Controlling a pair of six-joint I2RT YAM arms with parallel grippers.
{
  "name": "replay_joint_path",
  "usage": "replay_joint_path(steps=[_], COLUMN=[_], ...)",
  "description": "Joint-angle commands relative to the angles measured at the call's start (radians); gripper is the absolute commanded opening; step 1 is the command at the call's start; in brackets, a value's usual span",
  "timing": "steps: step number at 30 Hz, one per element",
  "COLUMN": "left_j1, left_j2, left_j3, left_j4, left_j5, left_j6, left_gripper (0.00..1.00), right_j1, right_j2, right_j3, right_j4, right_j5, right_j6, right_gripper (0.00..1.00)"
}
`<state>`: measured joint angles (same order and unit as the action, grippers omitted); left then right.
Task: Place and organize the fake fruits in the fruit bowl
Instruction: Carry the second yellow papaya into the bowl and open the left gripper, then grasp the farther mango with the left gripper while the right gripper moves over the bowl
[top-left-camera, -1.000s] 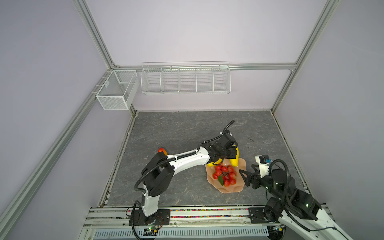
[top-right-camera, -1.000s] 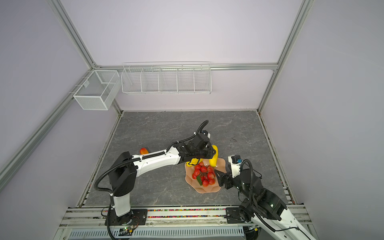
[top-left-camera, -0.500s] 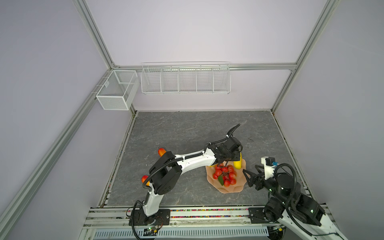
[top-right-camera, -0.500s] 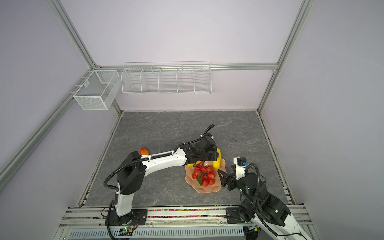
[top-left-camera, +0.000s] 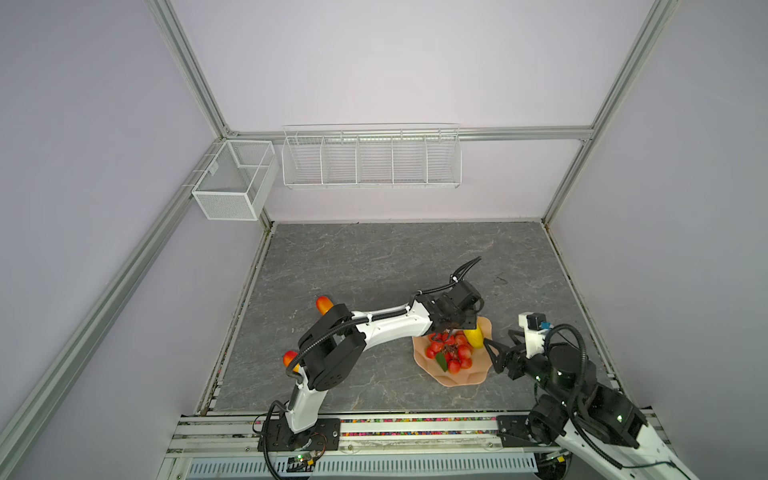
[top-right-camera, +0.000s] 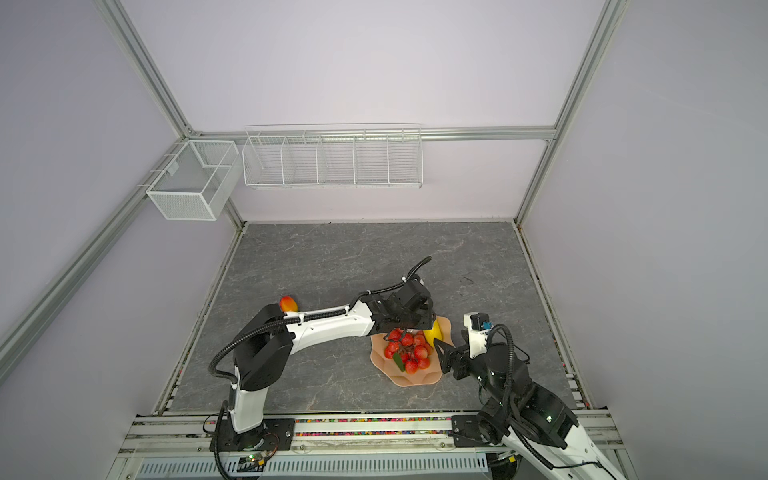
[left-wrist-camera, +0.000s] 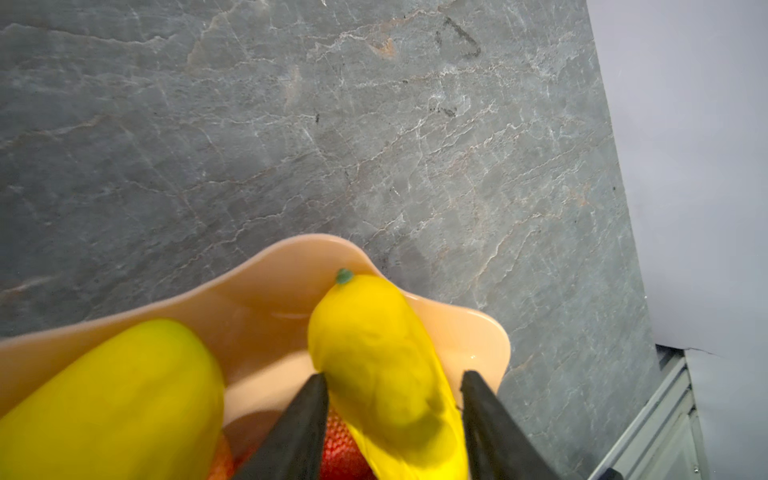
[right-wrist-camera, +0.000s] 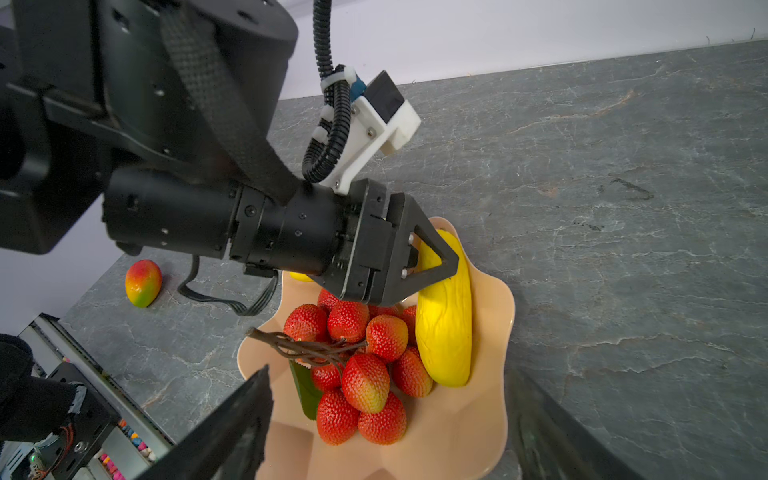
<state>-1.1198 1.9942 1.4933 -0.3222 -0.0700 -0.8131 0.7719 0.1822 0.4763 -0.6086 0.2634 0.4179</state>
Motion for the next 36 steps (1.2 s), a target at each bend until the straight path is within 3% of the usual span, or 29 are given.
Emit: replay_joint_path(steps=[1, 5, 8, 12, 16, 20, 24, 29, 36], left_j1=[-0.003, -0.002, 0.006, 0.105, 0.273, 0.473, 0.614, 0.733, 0.768], left_j2=[-0.087, -0.171, -0.240, -0.341, -0.451, -0.552, -0.558, -0.495, -0.410], left_j3=[0.013, 0.007, -0.012, -0.108, -0.267, -0.454, -0.527, -0.532, -0.496], left_j4=[-0.011, -0.060, -0.168, -0.292, -0.334, -0.282, -0.245, -0.184, -0.225], left_j5=[-0.064, -0.163, -0.343, -0.476, -0.485, -0.416, -0.367, -0.257, -0.292], left_j6=[0.040, 0.095, 0.095, 0.133, 0.146, 0.166, 0.201, 0.208, 0.201], left_gripper=[0.60, 0.65, 0.69, 0.72, 0.75, 0.75, 0.75, 0.73, 0.70], right_j1=[-0.006, -0.006, -0.006, -0.005, 0.010, 0.052, 0.086, 0.095, 0.095], right_j2=[0.020, 0.076, 0.157, 0.324, 0.520, 0.687, 0.812, 0.930, 1.008], right_j3=[-0.015, -0.009, -0.004, 0.023, 0.088, 0.161, 0.215, 0.267, 0.308], right_j4=[0.048, 0.101, 0.181, 0.319, 0.414, 0.510, 0.583, 0.623, 0.633], right_j5=[-0.003, -0.029, -0.106, -0.255, -0.348, -0.404, -0.451, -0.487, -0.486], right_j6=[-0.020, -0.039, -0.074, -0.134, -0.195, -0.260, -0.315, -0.328, -0.333], right_gripper=[0.89, 0.89, 0.89, 0.88, 0.88, 0.88, 0.88, 0.88, 0.88])
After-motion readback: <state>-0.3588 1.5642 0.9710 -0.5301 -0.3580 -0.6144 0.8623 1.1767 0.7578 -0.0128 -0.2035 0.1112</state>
